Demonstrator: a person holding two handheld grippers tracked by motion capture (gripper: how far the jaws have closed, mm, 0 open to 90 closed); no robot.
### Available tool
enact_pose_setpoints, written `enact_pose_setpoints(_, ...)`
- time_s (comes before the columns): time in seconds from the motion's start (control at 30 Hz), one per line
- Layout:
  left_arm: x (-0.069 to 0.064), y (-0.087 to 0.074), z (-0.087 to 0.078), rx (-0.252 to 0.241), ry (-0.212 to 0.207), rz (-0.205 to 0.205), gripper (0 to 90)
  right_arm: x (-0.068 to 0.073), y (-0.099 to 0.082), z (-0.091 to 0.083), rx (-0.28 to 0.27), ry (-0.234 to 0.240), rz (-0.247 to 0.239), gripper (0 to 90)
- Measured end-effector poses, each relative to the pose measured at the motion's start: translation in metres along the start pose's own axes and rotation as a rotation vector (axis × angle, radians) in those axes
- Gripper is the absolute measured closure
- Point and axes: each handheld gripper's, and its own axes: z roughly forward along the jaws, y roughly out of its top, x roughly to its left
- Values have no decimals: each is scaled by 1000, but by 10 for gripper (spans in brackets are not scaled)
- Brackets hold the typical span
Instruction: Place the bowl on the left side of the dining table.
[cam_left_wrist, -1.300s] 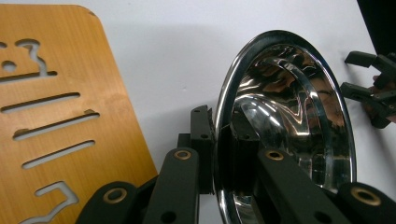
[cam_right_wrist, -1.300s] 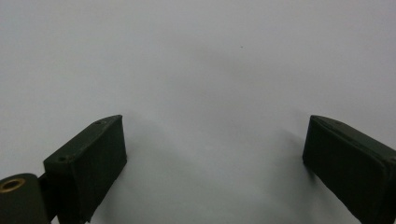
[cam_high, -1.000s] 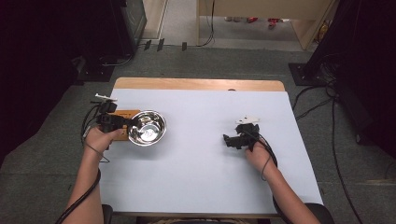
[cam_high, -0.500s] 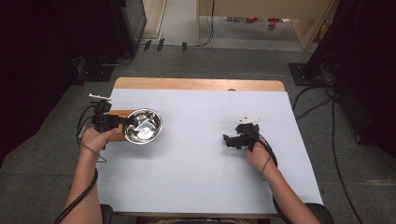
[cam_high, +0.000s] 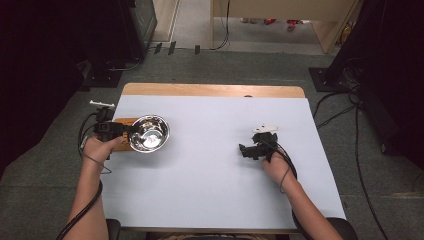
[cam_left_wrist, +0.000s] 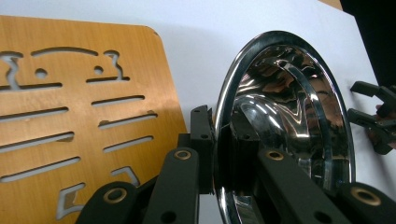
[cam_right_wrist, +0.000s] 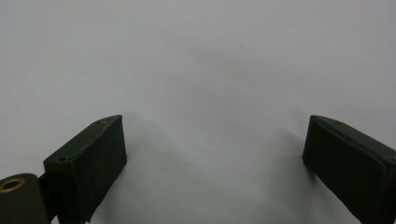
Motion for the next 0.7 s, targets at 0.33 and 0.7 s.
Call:
enact_pose_setpoints(0.33, 9, 0, -4, -18, 35, -24, 843, 0, 0, 0, 0, 0, 0, 57)
enact_pose_setpoints(0.7, 19, 0, -5, -43, 70, -41, 843, 0, 0, 0, 1, -1, 1, 58)
